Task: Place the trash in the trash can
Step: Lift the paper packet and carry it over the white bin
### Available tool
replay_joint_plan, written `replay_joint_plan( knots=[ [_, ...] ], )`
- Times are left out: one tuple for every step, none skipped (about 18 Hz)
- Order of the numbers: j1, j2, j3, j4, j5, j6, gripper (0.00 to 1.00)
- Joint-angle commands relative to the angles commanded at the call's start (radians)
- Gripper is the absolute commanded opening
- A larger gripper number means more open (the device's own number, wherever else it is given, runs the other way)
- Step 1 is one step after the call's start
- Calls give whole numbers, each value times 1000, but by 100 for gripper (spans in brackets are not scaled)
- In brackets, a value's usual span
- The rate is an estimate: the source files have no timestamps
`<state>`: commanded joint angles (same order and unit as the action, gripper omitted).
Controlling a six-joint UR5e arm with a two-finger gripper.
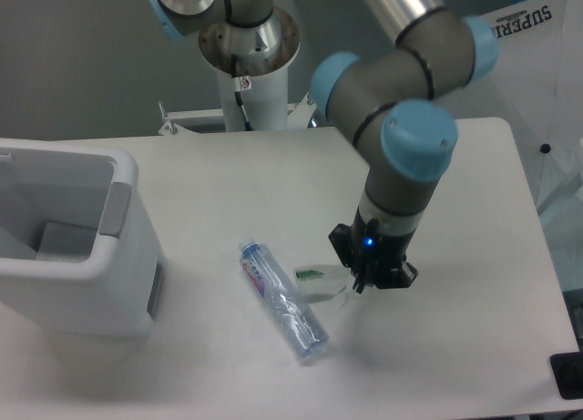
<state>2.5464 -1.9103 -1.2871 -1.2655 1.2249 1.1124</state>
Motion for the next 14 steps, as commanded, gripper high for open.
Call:
replay_joint_plan(
  knots=[
    [3, 22, 2, 2, -40, -14, 0],
    [3, 42, 2, 3, -80, -29, 0],
    [5, 57, 8, 5, -123, -49, 0],
    [2, 65, 12, 3, -166, -69, 0],
    [-3, 69, 12, 6, -204, -86, 0],
    [-5, 82, 12, 9, -243, -95, 0],
    [-6, 95, 12, 11, -281, -98, 0],
    [-9, 105, 12, 11, -319, -100, 0],
    [-11, 118, 12, 11, -352, -100, 0],
    [-15, 132, 11, 12, -376, -103, 0],
    [-24, 145, 11, 12, -395, -108, 0],
    [-44, 161, 9, 12, -409, -111, 0],
    [-69, 175, 6, 12, -413, -118, 0],
    [-92, 187, 6, 12, -413, -134, 0]
  ],
)
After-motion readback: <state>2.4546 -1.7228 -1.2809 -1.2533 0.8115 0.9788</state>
